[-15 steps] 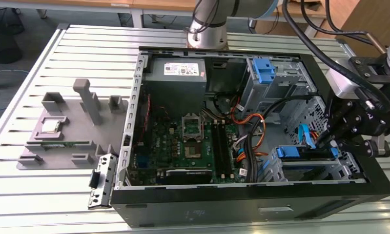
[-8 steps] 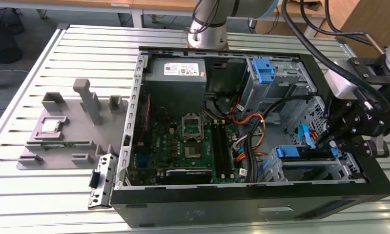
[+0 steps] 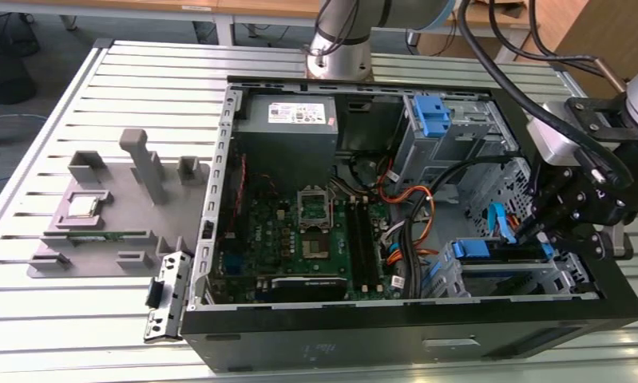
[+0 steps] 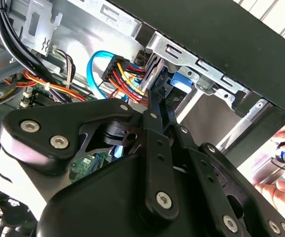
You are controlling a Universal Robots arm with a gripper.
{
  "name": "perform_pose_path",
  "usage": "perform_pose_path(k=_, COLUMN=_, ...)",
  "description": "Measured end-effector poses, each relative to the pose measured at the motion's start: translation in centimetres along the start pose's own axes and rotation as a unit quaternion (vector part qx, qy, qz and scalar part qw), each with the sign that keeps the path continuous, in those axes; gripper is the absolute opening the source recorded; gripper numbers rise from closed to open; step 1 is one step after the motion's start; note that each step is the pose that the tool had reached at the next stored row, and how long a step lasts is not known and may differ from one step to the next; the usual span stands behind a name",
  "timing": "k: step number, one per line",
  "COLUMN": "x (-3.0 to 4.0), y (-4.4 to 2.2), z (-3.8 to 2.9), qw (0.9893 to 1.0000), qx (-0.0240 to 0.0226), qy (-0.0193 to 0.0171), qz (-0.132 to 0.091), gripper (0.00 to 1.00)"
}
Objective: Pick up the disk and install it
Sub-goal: 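Insert the second disk wire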
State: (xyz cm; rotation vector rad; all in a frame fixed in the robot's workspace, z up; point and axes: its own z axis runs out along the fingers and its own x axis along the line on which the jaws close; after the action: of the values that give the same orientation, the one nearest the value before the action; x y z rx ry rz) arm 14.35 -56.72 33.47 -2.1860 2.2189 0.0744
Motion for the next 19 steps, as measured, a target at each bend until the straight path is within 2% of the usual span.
perform_pose_path(k=19, x=0.03, y=0.00, z=-0.04, qw=1.0000, qx=0.0003, qy=-0.0003, qz=0.005, gripper=0.18)
